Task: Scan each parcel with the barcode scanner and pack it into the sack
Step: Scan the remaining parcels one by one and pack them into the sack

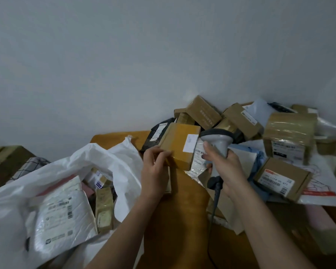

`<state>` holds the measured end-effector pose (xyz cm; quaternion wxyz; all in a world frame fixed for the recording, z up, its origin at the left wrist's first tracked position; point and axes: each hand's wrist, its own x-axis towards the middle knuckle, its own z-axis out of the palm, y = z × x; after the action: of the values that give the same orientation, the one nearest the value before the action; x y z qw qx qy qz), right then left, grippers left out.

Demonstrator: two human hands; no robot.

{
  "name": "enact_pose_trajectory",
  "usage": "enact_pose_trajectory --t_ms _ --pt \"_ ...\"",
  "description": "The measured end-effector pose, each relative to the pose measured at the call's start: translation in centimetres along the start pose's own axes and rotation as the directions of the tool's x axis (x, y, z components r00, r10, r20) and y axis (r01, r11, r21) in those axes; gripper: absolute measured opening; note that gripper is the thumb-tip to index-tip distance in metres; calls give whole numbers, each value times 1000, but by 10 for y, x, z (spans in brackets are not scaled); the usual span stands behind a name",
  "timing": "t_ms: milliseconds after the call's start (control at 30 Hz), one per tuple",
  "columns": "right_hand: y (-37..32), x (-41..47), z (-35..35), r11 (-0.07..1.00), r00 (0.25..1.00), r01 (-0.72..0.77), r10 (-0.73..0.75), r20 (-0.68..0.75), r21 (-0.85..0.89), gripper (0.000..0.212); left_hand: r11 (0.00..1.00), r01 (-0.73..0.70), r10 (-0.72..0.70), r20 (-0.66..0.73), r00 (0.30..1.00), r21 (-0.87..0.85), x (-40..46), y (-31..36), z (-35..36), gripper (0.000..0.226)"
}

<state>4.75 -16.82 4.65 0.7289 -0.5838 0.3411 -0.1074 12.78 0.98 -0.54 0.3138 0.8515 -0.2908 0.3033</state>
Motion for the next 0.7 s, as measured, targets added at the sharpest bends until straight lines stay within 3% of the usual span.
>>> enact_pose_trajectory --t_ms 100,233,267,333,367,433,533,600,700 --pt "4 -4 2 1000 998 12 -12 -54 -9 62 998 -60 60 -40 997 -5 -2 8 -5 48" --pt "5 -10 4 997 997 49 -45 -67 56 68 1000 -22 22 6 1000 -18 -3 20 -12 46" --pt "3 -12 3 996 996 54 -49 -75 74 69 998 36 -33 52 998 -52 -1 23 -13 46" --pt "0 -13 1 992 992 83 -73 -107 93 58 936 293 -260 177 949 -196 4 27 -15 43" --pt "-2 -14 0 992 987 102 -91 -129 76 50 843 460 -401 244 883 -280 6 28 -16 40" --pt "-8 -17 -5 993 983 121 -119 -137 10 37 547 719 -629 356 691 -429 12 28 -18 38" --pt "-22 -25 -12 986 989 141 -145 -32 -90 26 157 818 -738 485 469 -553 14 21 -20 45" --pt "-33 -31 -13 977 987 159 -156 36 -138 22 17 804 -739 534 410 -594 14 19 -23 34" --pt "-47 -43 -13 958 977 194 -168 133 -213 22 -90 793 -767 550 331 -602 14 17 -24 31"
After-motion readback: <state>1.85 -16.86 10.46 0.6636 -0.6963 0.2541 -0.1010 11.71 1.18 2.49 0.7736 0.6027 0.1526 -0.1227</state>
